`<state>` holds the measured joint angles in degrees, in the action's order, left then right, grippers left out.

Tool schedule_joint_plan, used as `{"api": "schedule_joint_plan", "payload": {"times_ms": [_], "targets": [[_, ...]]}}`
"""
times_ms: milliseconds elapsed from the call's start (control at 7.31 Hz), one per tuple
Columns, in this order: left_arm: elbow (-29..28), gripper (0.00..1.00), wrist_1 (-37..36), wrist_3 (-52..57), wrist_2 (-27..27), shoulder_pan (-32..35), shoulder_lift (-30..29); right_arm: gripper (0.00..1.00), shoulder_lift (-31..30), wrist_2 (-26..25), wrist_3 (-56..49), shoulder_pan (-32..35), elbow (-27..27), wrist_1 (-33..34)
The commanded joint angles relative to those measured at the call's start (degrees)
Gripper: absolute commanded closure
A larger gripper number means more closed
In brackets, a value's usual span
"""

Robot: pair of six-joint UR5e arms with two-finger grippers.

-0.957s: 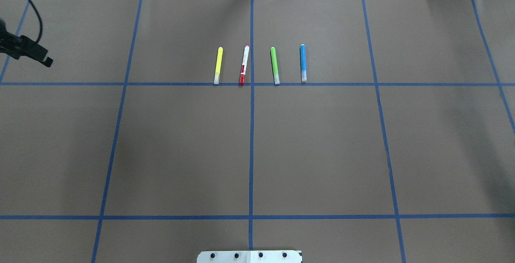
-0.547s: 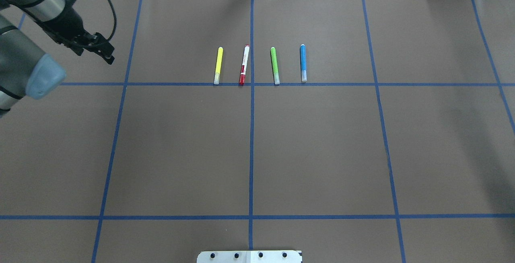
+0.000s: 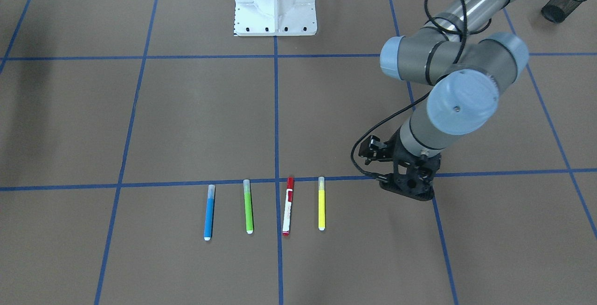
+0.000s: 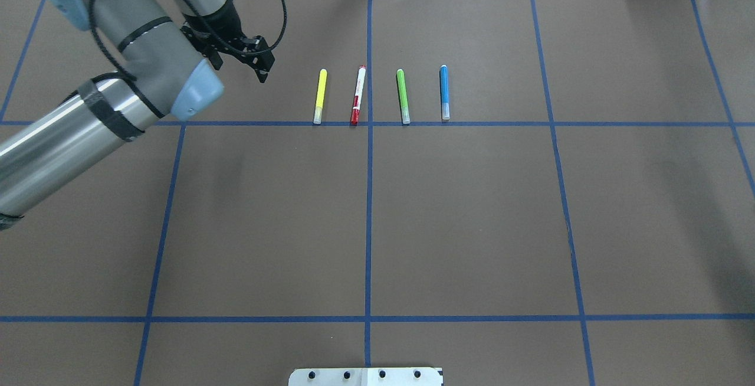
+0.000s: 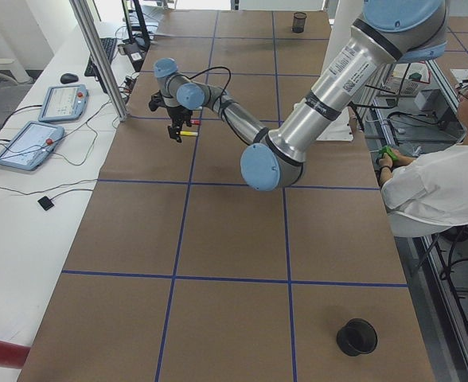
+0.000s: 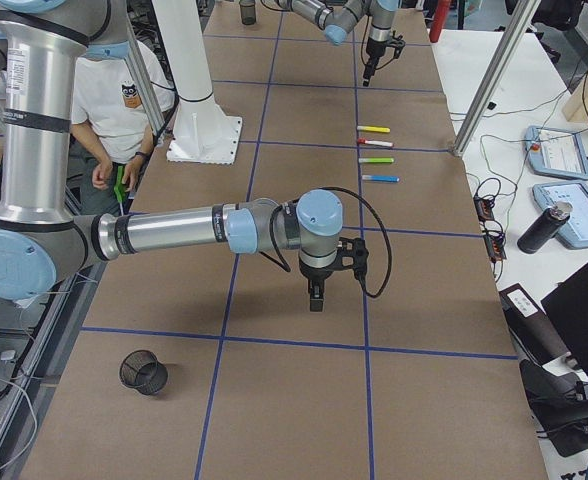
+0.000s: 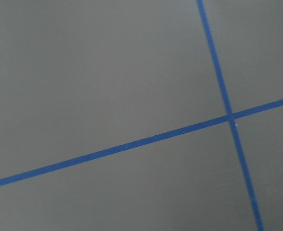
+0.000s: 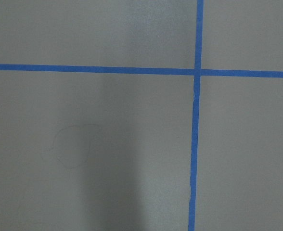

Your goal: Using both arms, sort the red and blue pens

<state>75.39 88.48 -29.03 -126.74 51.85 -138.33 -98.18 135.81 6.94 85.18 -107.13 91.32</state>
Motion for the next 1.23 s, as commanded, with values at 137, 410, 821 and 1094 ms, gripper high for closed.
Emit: {"api": "schedule_joint_plan", "payload": {"times_ms": [137,410,821,1094], "targets": [[-18.4,0.03,9.9,-3.3,6.0,-3.7,-13.1,0.0,0.5,-0.1,0.0,0.3,0.0,-0.1],[-24.2,0.09,17.5,-5.8,9.7,-5.0,-14.8,0.0,0.7,-0.2,0.0,0.6,0.0,-0.1],[-33.4,0.1,23.8,-6.9,12.7,-6.9,-20.0,0.0,0.7,-0.2,-0.1,0.6,0.0,-0.1],[-39.9,0.17,28.9,-9.9,16.2,-9.0,-22.4,0.0,0.7,-0.2,0.0,0.6,0.0,-0.1]]}}
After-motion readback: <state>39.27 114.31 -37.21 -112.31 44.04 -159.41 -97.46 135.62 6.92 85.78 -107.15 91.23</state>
